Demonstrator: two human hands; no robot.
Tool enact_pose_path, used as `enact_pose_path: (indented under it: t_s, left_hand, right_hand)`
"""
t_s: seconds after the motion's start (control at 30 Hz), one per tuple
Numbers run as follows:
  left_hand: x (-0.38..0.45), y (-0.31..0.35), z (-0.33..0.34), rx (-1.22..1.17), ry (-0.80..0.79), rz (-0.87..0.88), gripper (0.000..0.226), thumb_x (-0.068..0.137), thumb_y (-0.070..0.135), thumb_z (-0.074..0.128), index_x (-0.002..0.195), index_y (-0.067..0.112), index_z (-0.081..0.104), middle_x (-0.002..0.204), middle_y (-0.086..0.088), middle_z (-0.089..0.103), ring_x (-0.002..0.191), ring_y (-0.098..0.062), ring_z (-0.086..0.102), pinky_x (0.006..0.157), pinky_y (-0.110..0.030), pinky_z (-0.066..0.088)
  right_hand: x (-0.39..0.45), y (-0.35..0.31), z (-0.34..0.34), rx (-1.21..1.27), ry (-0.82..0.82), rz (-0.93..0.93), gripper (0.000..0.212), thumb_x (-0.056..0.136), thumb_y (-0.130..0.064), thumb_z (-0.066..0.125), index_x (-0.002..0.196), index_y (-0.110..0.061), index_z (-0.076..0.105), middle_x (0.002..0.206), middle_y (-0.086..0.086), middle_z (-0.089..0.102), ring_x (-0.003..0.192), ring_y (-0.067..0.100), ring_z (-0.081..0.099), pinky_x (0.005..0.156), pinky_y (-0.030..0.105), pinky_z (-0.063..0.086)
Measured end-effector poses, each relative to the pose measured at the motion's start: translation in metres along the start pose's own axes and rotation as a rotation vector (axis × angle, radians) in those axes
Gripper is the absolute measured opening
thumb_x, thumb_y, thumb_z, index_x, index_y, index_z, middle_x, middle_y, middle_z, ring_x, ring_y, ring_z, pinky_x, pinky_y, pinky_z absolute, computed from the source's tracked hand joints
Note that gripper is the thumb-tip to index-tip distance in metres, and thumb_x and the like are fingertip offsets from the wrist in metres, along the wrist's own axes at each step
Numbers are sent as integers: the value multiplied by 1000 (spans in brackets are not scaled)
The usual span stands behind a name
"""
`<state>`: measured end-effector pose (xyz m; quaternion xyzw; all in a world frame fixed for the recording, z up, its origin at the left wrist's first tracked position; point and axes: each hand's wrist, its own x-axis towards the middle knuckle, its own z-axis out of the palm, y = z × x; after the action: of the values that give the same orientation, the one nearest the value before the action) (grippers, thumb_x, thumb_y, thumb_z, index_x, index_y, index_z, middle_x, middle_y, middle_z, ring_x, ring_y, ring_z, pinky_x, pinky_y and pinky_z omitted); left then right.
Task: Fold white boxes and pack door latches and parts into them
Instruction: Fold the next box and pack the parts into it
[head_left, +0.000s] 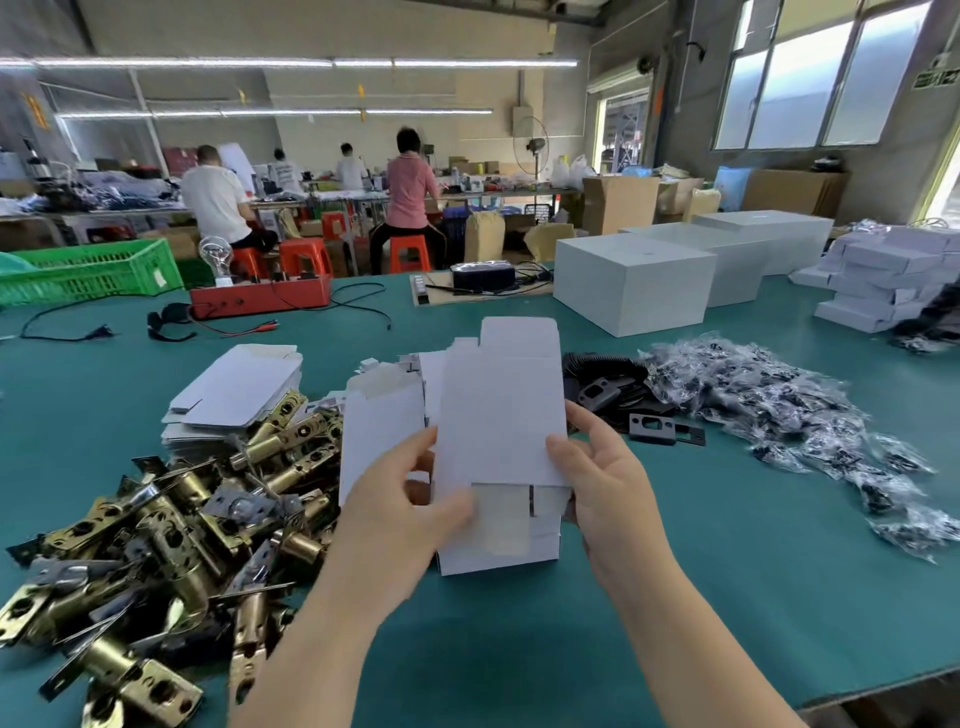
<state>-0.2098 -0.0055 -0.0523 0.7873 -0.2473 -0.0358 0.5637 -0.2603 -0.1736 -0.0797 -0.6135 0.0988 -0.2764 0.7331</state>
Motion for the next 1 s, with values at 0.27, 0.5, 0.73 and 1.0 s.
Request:
enact_pose_path:
  t_s: [0.27,0.5,0.73,1.0]
  left_hand:
    - [-2,5,12,548,71,201,47,78,49,61,122,34,49,83,13,51,75,-1,49,60,-14,37]
    - [-5,2,8,335,24,150,20,79,35,66,97,27,65,77,12,64,74,-6,58,65,-17,46]
    - [-9,0,5,215,-96,120,28,77,45,62,105,41,65,89,24,69,83,-5,66,72,-21,54]
    - [-9,-1,0,-157,-360,122,44,70,37,61,108,60,64,109,14,72,97,-7,67,73,-20,54]
  right_hand:
    - [-9,0,4,-213,-94,-192,50,82,-27,50,124,-53,41,113,-31,62,108,-5,58,83,13,47]
    - [-10,-9,3,-139,-65,-100,20,93,-46,46,111,-50,54,108,-31,64,105,-7,58,89,16,46]
    - [-7,-20,3,168,8,375,49,88,-64,44,107,-26,67,106,0,73,96,20,69,79,38,54]
    - [-12,-20,-6,331,-201,351,63,75,-55,55,118,-10,63,114,15,69,104,31,67,76,42,57]
